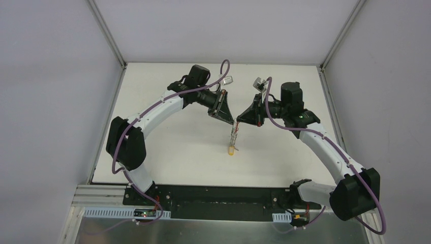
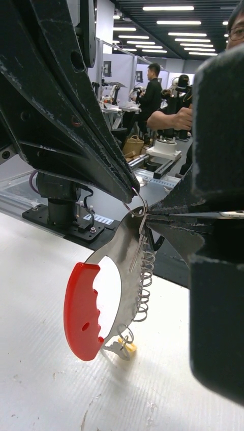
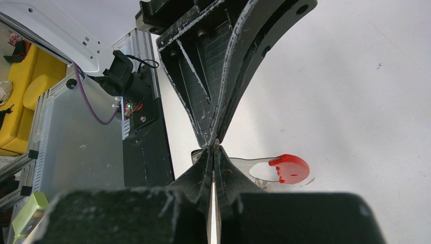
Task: Put the keys on the keyring
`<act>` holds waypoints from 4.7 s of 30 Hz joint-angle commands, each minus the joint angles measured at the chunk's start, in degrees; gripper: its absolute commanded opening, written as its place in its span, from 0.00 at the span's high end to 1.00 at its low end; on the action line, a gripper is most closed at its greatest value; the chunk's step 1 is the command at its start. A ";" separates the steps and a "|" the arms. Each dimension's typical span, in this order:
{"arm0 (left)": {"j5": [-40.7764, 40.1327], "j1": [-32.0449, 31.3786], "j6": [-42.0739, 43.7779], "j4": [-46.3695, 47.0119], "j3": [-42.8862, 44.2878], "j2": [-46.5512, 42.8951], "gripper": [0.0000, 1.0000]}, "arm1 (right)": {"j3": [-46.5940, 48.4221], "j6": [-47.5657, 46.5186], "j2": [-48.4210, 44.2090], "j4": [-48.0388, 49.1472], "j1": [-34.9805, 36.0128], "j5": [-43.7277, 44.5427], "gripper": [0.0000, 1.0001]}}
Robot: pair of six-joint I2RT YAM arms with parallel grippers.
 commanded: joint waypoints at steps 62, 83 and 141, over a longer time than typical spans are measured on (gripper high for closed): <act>-4.97 -1.87 25.98 -0.18 1.58 -8.52 0.62 | -6.66 27.47 1.94 32.90 -1.40 -9.30 1.00; -2.94 -2.45 23.17 0.20 1.84 -8.67 1.00 | -7.71 26.22 2.11 32.74 -1.76 -7.85 1.00; -25.80 -11.40 38.42 -40.42 28.07 -3.91 1.00 | 9.01 -2.62 -0.71 -4.39 4.13 -7.24 0.64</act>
